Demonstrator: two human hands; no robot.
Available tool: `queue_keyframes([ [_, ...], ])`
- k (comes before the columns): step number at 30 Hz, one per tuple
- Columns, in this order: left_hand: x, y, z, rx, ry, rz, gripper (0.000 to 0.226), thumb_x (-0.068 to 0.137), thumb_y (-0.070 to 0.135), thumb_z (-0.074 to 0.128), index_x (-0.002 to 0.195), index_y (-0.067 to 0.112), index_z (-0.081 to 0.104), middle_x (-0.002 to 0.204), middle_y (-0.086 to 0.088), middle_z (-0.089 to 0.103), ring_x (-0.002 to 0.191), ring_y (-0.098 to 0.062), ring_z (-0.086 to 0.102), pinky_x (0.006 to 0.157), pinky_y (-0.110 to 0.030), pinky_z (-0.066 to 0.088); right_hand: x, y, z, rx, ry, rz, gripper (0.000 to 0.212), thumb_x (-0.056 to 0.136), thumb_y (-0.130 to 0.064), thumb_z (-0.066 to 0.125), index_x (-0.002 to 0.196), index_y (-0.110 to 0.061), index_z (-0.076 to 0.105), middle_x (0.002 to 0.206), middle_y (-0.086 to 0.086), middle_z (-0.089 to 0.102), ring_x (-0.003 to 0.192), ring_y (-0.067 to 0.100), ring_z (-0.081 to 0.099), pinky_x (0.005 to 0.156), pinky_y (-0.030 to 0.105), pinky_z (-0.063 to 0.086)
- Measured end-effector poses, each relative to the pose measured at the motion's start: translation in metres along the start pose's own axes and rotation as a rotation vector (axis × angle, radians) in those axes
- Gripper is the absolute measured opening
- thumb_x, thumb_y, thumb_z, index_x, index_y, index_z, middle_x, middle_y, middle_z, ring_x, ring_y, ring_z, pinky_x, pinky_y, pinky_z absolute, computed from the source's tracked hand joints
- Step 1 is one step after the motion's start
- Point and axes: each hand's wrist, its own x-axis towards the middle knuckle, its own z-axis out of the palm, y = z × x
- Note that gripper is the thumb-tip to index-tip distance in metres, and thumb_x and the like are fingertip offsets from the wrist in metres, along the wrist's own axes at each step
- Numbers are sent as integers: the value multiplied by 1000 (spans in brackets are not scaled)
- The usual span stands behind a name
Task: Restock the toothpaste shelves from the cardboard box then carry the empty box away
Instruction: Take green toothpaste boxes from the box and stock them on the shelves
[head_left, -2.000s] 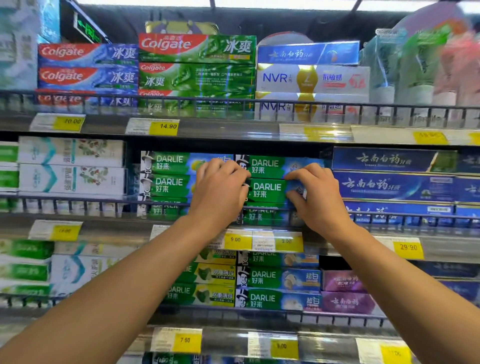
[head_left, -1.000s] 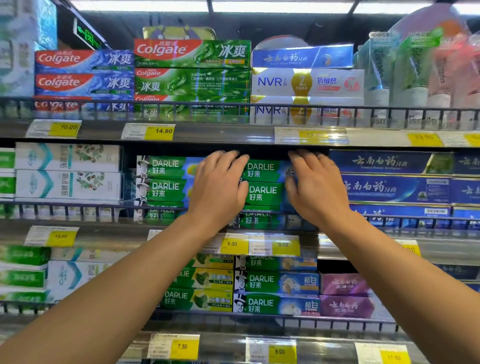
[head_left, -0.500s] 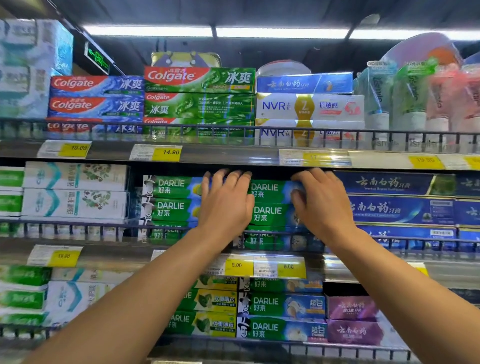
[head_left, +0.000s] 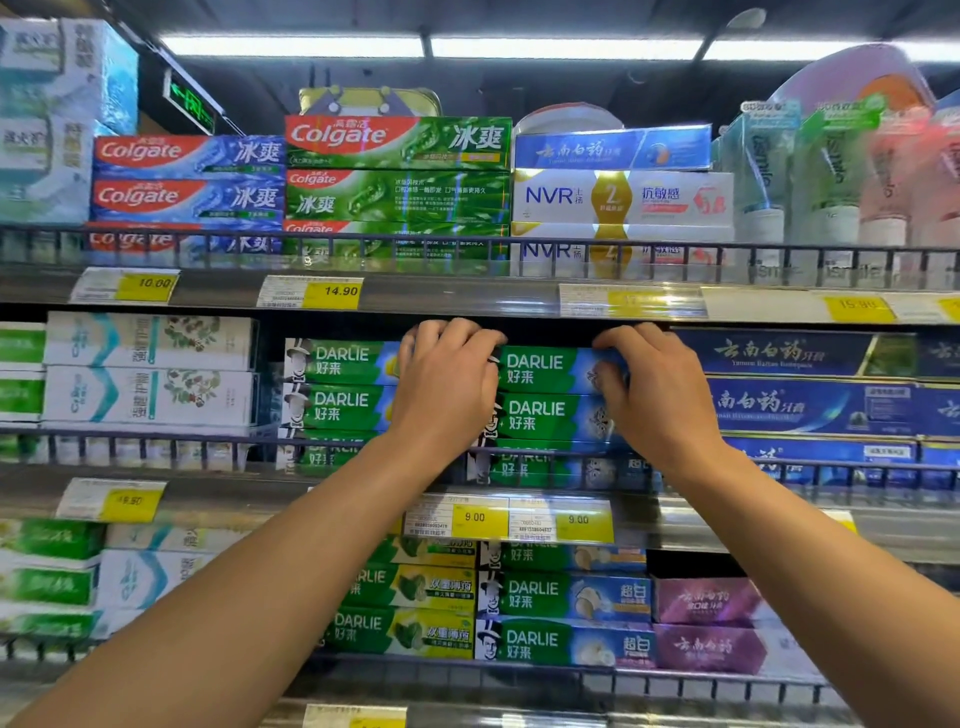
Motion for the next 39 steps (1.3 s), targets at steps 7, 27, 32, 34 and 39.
queue_keyframes([
  [7,-2,-1,-4,-2,-33,8,36,98,24,47,133,24,57,125,4,59,114,-26,43,100,-42,30,0,-3,-3,7,-32,0,24,91,-16,61,116,-13,64,107,7,63,99,32,55,84,43,43],
  [27,-70,19,-46,-200,-213,-76,53,92,35,55,143,22,46,145,6,49,136,-17,38,116,-37,28,-65,-44,-41,41,-185,33,41,84,-18,69,123,-8,62,123,10,61,115,33,52,97,44,43],
  [32,-112,25,-72,-222,-332,-111,56,94,40,52,147,25,40,149,9,42,139,-13,32,116,-32,22,-102,-74,-67,-29,-320,53,45,84,-24,70,125,-8,60,121,10,61,110,36,54,92,44,45],
  [34,-128,32,-87,-242,-363,-113,56,96,41,52,147,25,39,150,8,41,140,-13,31,117,-33,22,-118,-85,-83,-47,-358,68,47,82,-24,72,126,-9,60,118,10,62,108,36,55,91,43,45],
  [39,-170,53,-128,-355,-449,-162,56,95,42,53,147,24,40,149,7,43,139,-16,32,115,-34,26,-160,-113,-131,-99,-454,86,47,85,-28,67,128,-11,57,119,8,61,110,33,54,94,41,45],
])
